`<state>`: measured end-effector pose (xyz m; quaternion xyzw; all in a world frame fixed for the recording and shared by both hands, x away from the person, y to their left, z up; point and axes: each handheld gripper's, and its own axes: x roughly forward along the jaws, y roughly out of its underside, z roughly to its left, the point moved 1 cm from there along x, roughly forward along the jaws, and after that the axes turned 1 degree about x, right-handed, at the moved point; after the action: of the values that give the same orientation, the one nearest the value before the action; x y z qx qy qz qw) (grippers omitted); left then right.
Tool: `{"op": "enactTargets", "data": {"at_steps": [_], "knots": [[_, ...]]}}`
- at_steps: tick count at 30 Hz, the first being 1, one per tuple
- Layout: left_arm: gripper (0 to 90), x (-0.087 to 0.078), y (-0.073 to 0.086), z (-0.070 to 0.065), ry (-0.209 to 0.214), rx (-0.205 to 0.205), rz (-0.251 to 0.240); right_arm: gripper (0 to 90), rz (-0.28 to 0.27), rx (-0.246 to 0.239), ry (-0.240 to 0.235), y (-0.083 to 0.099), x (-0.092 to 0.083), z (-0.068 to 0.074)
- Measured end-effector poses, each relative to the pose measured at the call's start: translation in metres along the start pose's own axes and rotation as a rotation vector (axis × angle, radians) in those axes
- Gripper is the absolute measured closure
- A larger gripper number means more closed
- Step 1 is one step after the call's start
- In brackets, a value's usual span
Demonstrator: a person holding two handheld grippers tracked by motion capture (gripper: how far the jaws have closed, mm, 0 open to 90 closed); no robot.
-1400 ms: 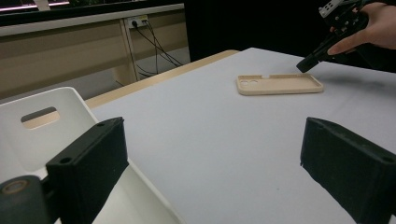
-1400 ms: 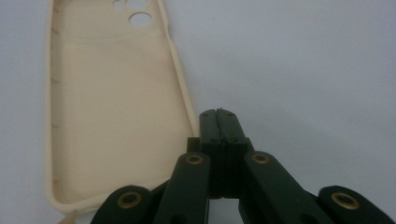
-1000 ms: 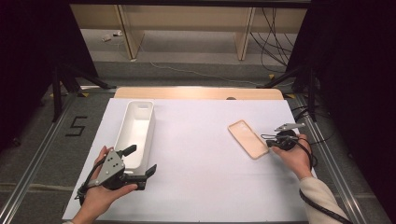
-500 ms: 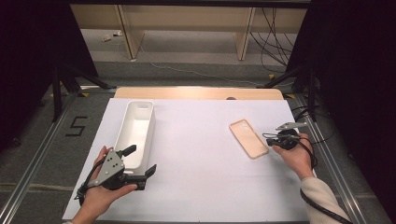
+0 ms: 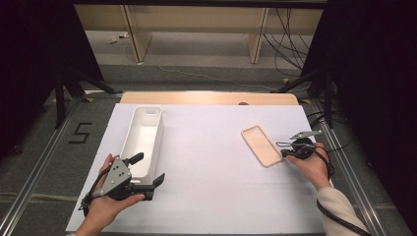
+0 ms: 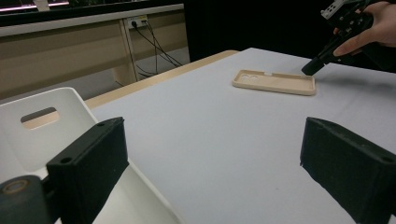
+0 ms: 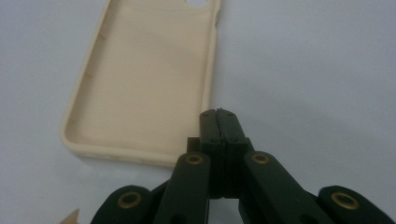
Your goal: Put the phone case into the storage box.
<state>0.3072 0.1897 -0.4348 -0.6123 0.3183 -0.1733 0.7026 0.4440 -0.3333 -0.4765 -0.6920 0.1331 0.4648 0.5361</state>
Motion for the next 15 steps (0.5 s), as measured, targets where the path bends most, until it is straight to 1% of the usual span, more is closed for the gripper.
{"op": "enactTargets", "data": {"at_steps": [4,9,15], "knots": [[7.0,-0.0001,0.0000,0.0001,-0.001,-0.001,-0.001,90.0,0.010,0.002,-0.012,0.0000,-0.0005,0.0023],[7.0,0.0000,0.0000,0.0000,0.000,0.000,-0.001,90.0,0.018,-0.013,-0.023,0.0007,-0.0006,0.0053],[7.0,-0.0001,0.0001,0.0001,0.000,0.000,0.000,90.0,0.021,-0.018,-0.030,0.0001,-0.0005,0.0081]]}}
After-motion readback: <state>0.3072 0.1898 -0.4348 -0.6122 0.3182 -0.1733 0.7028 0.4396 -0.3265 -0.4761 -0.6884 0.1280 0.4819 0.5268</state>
